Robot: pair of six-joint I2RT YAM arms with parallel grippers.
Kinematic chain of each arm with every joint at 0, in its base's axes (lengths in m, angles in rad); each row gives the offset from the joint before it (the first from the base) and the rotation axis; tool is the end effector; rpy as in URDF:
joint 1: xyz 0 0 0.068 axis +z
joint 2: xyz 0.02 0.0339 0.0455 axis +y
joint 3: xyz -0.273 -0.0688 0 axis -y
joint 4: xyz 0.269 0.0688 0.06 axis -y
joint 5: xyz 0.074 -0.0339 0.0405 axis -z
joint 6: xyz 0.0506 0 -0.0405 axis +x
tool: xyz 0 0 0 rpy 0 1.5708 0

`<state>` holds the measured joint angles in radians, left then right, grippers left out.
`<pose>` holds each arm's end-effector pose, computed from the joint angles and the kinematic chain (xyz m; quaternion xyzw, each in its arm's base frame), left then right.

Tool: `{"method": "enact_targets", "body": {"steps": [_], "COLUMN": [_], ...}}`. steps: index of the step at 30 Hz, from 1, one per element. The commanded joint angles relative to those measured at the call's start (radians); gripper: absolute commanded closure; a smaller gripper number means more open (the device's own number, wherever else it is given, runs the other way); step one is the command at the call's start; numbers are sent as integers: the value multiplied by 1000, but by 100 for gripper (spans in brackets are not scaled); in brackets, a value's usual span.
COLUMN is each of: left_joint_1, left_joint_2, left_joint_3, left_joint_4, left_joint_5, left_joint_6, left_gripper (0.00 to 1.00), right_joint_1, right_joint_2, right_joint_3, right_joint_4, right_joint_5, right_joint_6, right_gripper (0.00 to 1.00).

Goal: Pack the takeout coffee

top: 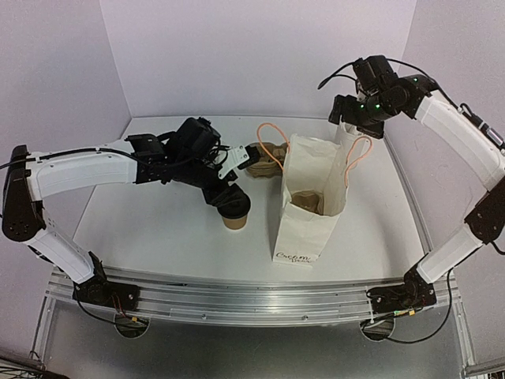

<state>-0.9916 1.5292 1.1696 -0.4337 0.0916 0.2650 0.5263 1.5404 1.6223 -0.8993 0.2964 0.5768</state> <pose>0.1980 -0.3112 0.2591 0.5574 0.7377 -0.1742 0.3389 0.3175 0.1674 0.3789 0.0775 0.9180 0.0737 0.3818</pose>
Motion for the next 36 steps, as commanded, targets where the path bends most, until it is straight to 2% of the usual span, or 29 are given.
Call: {"method": "enact_targets", "body": {"steps": [1, 4, 6, 10, 16, 19, 28, 36], "left_joint_1": [-20, -21, -21, -17, 27, 63, 76, 74], "left_joint_2": [2, 2, 0, 10, 42, 61, 103, 124], "left_joint_3": [-27, -47, -63, -82, -64, -43, -2, 0], "left_joint_4": [66, 85, 103, 140, 133, 117, 55, 38], "left_joint_5": [-34, -58, -63, -110, 0, 48, 197, 142], "left_joint_6": [-25, -15, -1, 2, -87, -127, -67, -9], "left_gripper": [34, 17, 14, 1, 1, 4, 10, 11], "right_joint_1": [-11, -13, -13, -14, -13, -14, -13, -13], "right_joint_2": [-51, -67, -76, -99, -106, -103, -97, -101], "right_joint_3": [-40, -59, -68, -83, -82, -77, -84, -85], "right_joint_4": [-3, -3, -3, -3, -3, -3, -3, -3], "right_joint_5": [-15, -20, -23, -30, -39, -50, -62, -65], "right_joint_6": [17, 30, 37, 45, 25, 12, 3, 4], "right_gripper": [8, 8, 8, 8, 8, 8, 8, 8]}}
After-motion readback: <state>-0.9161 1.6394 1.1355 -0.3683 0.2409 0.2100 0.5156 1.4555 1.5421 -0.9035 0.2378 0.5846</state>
